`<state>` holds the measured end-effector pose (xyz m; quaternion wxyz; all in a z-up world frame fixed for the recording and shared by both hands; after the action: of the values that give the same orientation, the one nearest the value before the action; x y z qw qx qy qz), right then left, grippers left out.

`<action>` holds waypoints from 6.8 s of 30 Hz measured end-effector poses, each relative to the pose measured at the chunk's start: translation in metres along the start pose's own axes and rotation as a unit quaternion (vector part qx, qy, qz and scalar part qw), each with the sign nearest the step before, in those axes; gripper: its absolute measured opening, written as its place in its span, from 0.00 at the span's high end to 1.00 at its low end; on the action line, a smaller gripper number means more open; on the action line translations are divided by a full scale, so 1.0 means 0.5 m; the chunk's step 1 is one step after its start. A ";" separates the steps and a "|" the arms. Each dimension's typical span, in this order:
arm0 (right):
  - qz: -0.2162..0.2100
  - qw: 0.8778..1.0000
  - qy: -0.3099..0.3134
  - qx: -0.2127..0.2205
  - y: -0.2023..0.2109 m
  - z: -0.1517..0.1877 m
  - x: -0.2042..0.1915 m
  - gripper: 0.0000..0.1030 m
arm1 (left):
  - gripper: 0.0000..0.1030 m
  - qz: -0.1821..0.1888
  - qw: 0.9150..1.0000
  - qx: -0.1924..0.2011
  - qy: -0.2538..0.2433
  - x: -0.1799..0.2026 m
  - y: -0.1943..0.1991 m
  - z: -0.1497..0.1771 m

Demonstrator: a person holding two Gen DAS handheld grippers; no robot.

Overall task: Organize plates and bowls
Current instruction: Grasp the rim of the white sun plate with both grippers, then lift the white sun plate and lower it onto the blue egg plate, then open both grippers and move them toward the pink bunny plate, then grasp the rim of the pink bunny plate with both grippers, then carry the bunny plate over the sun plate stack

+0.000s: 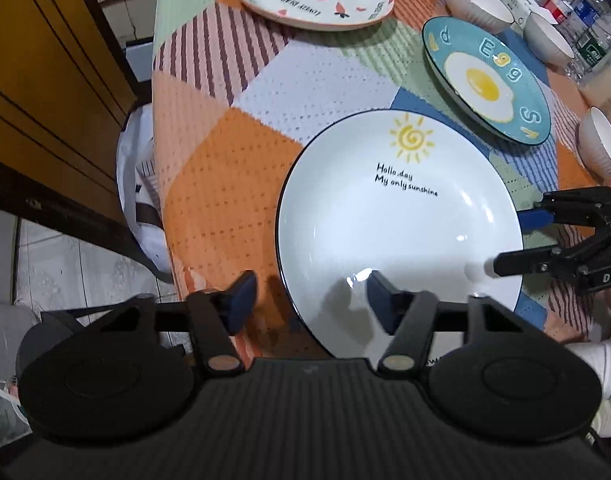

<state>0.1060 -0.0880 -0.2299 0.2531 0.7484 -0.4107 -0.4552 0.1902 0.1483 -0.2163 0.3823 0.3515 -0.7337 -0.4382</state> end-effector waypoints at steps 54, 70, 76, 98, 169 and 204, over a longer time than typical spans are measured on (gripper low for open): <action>0.123 0.986 -0.001 0.108 0.261 -0.153 0.160 0.79 | 0.77 0.043 0.996 0.074 -0.015 0.234 -0.012 -0.269; 0.138 0.988 -0.045 0.056 0.195 -0.163 0.278 0.79 | 0.74 0.037 0.999 0.027 -0.005 0.250 -0.146 -0.301; 0.147 0.986 -0.063 0.043 0.182 -0.167 0.297 0.78 | 0.74 0.025 1.000 0.008 -0.011 0.256 -0.165 -0.315; 0.314 0.949 -0.012 -0.019 0.132 -0.184 0.263 0.67 | 0.74 0.023 1.000 -0.006 -0.017 0.277 -0.187 -0.309; 0.169 0.983 -0.032 0.068 -0.109 -0.522 0.212 0.38 | 0.42 -0.029 0.964 0.174 0.199 -0.114 -0.149 -0.437; 0.111 0.989 0.024 0.091 -0.068 -0.500 0.201 0.82 | 0.75 -0.004 0.978 0.150 0.148 -0.067 -0.095 -0.385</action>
<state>0.3665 -0.1535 -0.1888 0.2422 0.7287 -0.5250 -0.3670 0.3816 0.0870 -0.2058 0.4275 0.4688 -0.7249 -0.2681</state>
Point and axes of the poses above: each gripper's, at about its wrist camera, not at the fingertips, and y roughly against the way its jaws point, x to its right, z to its underside, the point moved 5 cm from there along -y, roughly the way its jaws point, and after that the axes turned 4 degrees about z, right-handed, at the moved point
